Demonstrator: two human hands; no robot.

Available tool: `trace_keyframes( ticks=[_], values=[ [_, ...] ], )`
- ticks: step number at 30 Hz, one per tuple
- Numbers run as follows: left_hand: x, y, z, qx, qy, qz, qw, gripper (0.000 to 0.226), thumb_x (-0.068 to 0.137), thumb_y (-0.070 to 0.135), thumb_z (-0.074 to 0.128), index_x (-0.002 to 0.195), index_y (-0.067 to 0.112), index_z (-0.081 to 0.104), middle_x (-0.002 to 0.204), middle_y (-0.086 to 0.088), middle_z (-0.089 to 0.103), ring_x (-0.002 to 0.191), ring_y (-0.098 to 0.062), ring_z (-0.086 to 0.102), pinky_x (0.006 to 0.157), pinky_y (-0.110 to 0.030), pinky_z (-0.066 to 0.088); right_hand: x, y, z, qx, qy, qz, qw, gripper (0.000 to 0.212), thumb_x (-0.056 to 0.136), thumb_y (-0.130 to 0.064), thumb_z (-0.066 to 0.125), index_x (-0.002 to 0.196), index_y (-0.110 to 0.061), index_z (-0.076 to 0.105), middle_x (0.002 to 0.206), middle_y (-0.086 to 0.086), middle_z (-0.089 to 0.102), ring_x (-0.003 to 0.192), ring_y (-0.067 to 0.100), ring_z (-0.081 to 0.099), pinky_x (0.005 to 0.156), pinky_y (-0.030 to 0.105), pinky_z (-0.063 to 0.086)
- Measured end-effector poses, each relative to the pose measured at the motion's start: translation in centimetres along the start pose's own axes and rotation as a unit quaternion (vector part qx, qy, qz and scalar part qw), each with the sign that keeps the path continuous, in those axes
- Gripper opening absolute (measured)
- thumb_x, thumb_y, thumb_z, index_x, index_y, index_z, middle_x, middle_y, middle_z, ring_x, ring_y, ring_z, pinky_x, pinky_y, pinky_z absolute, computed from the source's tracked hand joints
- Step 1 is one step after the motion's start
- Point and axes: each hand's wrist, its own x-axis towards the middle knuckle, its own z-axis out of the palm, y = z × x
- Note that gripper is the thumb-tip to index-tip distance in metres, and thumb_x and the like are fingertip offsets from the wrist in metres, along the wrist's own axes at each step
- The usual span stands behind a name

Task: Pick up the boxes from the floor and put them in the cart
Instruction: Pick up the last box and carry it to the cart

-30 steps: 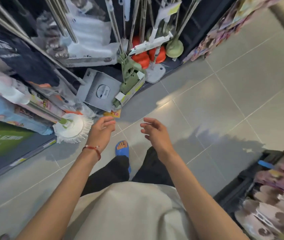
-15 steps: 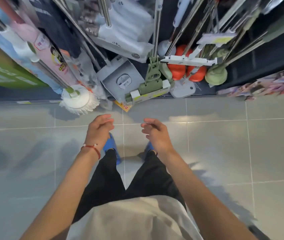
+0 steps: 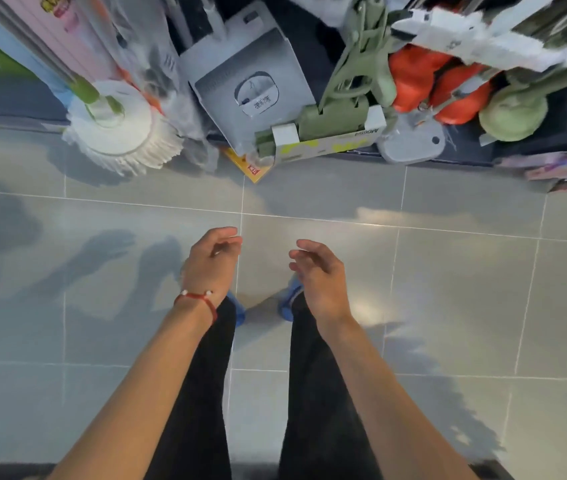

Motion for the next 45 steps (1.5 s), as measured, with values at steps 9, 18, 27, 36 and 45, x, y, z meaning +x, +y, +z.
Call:
trace_keyframes(
  ticks=[9, 18, 27, 36, 45],
  values=[
    [20.3, -11.7, 6.2, -0.082, 0.009, -0.048, 0.995, 0.015, 0.093, 0.013, 0.063, 0.104, 0.021, 0.067, 0.111, -0.007, 0.071, 0.111, -0.028, 0.065, 0.107, -0.046, 0.047, 20.0, 12.2, 6.9, -0.064, 0.01, -0.059, 0.996, 0.024, 0.103, -0.006, 0.055, 0.114, -0.023, 0.068, 0.115, 0.006, 0.072, 0.11, 0.027, 0.068, 0.097, 0.037, 0.054],
    [41.9, -18.9, 12.4, -0.154, 0.049, 0.034, 0.986, 0.014, 0.093, 0.014, 0.064, 0.102, 0.024, 0.067, 0.116, -0.006, 0.071, 0.112, -0.022, 0.066, 0.108, -0.043, 0.047, 42.8, 19.0, 14.8, -0.015, 0.034, -0.171, 0.984, 0.02, 0.101, -0.005, 0.061, 0.117, -0.015, 0.068, 0.1, -0.004, 0.068, 0.092, 0.003, 0.063, 0.086, 0.018, 0.049],
    [50.8, -21.2, 15.5, -0.225, 0.053, 0.152, 0.961, 0.035, 0.088, 0.032, 0.073, 0.119, 0.019, 0.061, 0.124, -0.004, 0.066, 0.118, -0.023, 0.063, 0.107, -0.043, 0.048, 51.5, 21.3, 18.9, 0.092, 0.025, -0.209, 0.973, 0.063, 0.099, -0.036, 0.068, 0.155, -0.029, 0.04, 0.141, -0.016, 0.05, 0.122, -0.009, 0.051, 0.092, 0.007, 0.039],
    [50.7, -22.3, 15.3, -0.219, 0.028, 0.158, 0.962, 0.037, 0.089, 0.024, 0.073, 0.122, 0.017, 0.058, 0.129, -0.009, 0.063, 0.124, -0.024, 0.06, 0.112, -0.047, 0.043, 50.5, 19.4, 21.8, 0.14, -0.005, -0.239, 0.961, 0.091, 0.093, -0.037, 0.076, 0.162, -0.034, 0.016, 0.14, -0.021, 0.055, 0.122, -0.017, 0.054, 0.108, 0.011, 0.04],
    [50.8, -22.3, 14.5, -0.23, 0.023, 0.164, 0.959, 0.035, 0.094, 0.036, 0.066, 0.125, 0.021, 0.058, 0.128, -0.001, 0.063, 0.119, -0.019, 0.062, 0.107, -0.043, 0.047, 50.6, 19.3, 21.5, 0.122, -0.017, -0.321, 0.939, 0.063, 0.103, -0.012, 0.061, 0.158, -0.024, 0.031, 0.143, 0.004, 0.063, 0.128, 0.015, 0.062, 0.117, 0.037, 0.045]
  ],
)
